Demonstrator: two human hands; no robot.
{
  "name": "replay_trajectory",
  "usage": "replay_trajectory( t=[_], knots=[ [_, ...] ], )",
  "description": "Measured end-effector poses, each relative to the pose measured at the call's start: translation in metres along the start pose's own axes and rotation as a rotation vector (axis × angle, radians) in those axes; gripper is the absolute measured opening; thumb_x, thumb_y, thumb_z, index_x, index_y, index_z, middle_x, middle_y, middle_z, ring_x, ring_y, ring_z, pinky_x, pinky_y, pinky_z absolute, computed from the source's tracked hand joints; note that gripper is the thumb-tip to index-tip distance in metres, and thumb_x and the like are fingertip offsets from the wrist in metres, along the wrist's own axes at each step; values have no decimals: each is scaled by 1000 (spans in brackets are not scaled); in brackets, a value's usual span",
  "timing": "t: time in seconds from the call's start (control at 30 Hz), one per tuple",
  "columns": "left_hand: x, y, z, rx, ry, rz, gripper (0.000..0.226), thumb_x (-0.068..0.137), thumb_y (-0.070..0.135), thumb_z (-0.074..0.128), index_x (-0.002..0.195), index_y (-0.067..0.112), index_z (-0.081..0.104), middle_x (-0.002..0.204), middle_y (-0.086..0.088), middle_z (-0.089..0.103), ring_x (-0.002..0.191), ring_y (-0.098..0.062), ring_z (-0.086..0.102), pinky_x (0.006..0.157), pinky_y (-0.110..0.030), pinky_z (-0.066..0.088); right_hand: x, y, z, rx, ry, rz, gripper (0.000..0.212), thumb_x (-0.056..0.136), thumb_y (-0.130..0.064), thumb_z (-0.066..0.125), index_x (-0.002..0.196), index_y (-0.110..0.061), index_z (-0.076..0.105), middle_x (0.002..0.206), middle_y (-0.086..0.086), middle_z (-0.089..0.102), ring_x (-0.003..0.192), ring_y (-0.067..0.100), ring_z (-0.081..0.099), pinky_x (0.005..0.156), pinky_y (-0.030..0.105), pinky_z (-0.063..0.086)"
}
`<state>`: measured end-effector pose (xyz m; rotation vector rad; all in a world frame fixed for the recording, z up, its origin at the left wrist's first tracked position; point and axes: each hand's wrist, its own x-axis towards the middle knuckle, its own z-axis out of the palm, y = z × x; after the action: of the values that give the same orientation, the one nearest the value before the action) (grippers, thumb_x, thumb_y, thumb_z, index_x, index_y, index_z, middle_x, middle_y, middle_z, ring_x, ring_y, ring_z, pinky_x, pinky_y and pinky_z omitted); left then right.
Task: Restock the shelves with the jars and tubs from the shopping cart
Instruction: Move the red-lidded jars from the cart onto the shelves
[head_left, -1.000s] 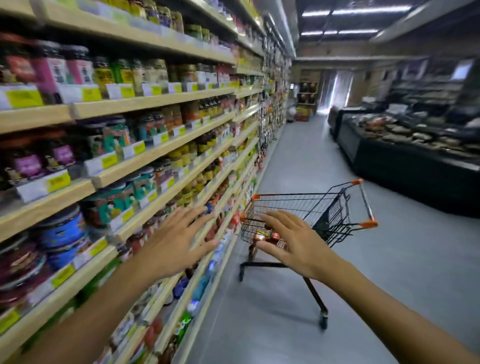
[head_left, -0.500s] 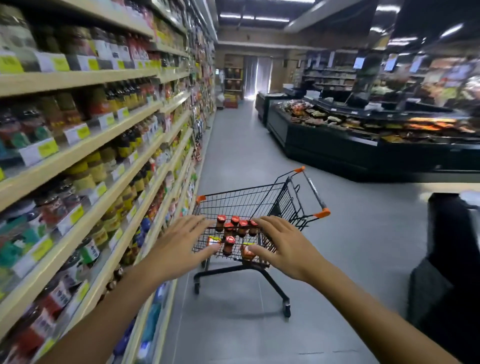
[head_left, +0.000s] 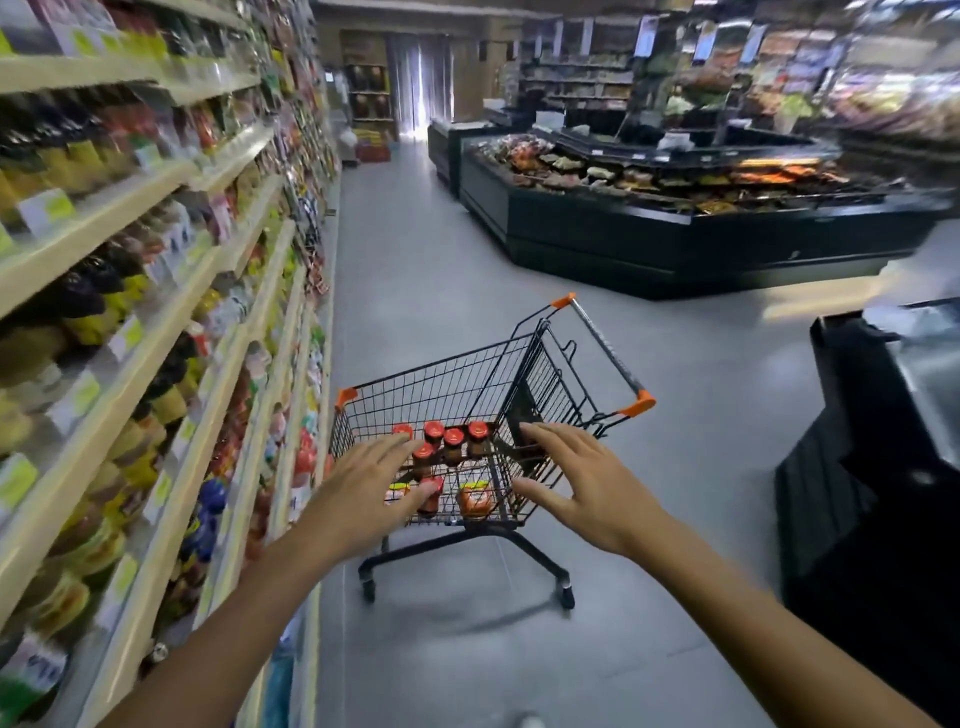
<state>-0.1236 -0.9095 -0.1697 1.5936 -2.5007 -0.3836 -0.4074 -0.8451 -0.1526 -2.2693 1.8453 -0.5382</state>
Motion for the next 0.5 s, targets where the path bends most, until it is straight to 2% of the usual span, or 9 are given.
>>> replay_trajectory(
  t=[0.13,0.23,0.37,0.5],
  knots=[
    [78,-22,18,9,-34,-6,76,89,76,28,156,41,18,163,12,21,150,-13,21,123,-46,23,63,42,20,30,-16,21,72,96,-73,38,157,-37,28,160,-11,36,148,9,29,123,34,25],
    [136,-34,30,15,-65,-19,72,93,70,34,156,40,19,162,13,23,149,-11,22,122,-40,21,116,82,33,38,-47,24,78,93,-77,33,158,-33,29,160,-10,36,147,9,29,123,32,24],
    [208,-49,39,-24,-74,-72,79,86,79,25,155,41,21,162,15,24,149,-9,23,121,-38,23,194,130,44,68,-104,8,78,94,-77,36,158,-33,28,160,-10,36,147,8,29,123,37,28],
    [262,-67,52,-66,-92,-129,86,79,85,17,154,42,23,161,16,24,149,-10,23,121,-44,26,257,164,58,49,-116,17,79,94,-75,37,159,-32,28,161,-10,35,148,8,28,122,30,20]
  ],
)
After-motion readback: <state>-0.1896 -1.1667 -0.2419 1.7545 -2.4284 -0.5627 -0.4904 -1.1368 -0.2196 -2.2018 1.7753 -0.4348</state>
